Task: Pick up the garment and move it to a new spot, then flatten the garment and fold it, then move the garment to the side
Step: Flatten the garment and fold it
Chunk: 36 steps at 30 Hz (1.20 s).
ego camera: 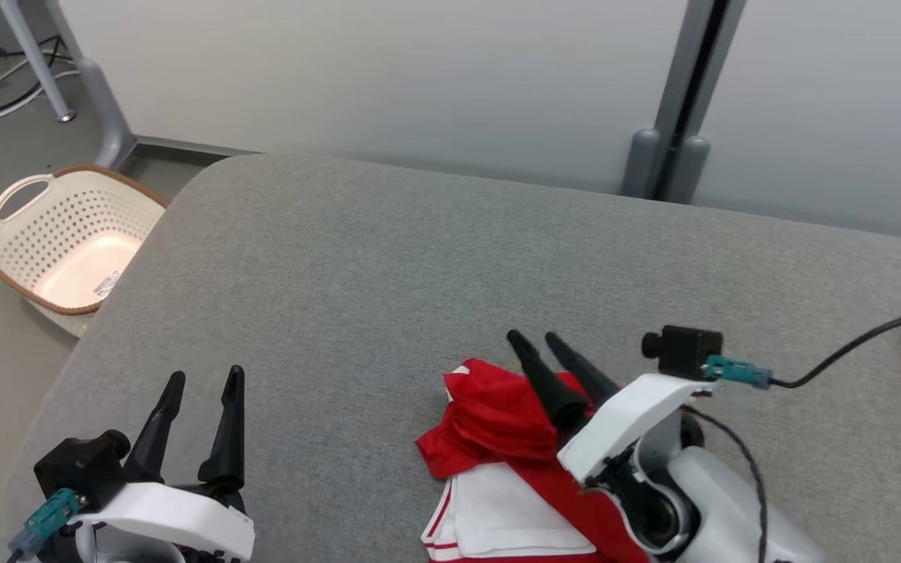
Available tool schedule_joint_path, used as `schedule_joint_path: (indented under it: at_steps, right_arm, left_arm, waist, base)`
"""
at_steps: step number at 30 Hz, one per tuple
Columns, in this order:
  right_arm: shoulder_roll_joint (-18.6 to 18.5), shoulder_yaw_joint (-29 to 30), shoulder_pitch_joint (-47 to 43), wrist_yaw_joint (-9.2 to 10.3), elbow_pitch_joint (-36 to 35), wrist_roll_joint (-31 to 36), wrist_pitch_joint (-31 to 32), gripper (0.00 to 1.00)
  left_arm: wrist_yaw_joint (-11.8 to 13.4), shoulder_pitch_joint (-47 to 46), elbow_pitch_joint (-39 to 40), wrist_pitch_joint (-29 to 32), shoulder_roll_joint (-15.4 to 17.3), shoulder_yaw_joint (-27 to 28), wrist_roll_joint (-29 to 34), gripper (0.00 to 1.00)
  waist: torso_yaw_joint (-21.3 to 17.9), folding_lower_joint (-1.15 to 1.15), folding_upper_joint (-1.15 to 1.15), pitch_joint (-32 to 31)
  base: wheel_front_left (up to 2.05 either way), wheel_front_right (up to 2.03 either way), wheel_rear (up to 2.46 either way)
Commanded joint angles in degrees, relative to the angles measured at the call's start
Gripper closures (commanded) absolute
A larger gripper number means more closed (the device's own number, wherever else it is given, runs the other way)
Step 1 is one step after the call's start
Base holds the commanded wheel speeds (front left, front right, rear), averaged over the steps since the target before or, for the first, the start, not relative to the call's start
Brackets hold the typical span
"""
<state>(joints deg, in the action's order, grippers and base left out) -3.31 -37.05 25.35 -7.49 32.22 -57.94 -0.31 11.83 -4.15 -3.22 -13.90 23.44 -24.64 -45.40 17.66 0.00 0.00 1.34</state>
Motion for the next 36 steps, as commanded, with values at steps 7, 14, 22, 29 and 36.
schedule_joint_path:
  at_steps: [7,14,22,29,36]
  right_arm:
    - [-7.80,5.69,-0.67,0.00,-3.68,6.99,-6.90,0.00]
    - [-10.96,12.45,-2.82,0.00,-0.90,14.90,-6.90,0.00]
    - [-6.82,13.26,-4.72,0.00,-0.03,22.46,-2.41,1.00]
    - [-4.06,10.26,-6.56,0.00,3.87,21.47,6.09,1.00]
    - [-2.16,8.63,-7.89,0.00,8.04,17.79,9.68,1.00]
  left_arm:
    - [0.10,1.76,0.23,-0.88,-0.26,2.16,0.05,0.00]
    - [-0.51,2.18,1.07,-1.25,-1.30,4.10,1.76,0.00]
    - [-1.16,1.97,1.78,-1.30,-2.86,5.99,6.60,0.00]
    - [-2.09,2.08,1.55,-1.31,-3.77,6.31,8.78,0.00]
    - [-2.65,1.97,0.74,-1.23,-4.09,6.36,9.22,0.00]
  waist:
    - [-6.60,0.00,0.00,-1.91]
    - [-8.70,0.00,0.00,-1.58]
    - [-6.82,0.00,0.00,-1.41]
    - [-3.16,0.00,0.00,-1.52]
    - [1.58,0.00,0.00,-1.28]
  base:
    - [0.00,0.00,0.00]
    - [0.00,0.00,0.00]
    - [0.00,0.00,0.00]
    - [0.00,0.00,0.00]
    - [0.00,0.00,0.00]
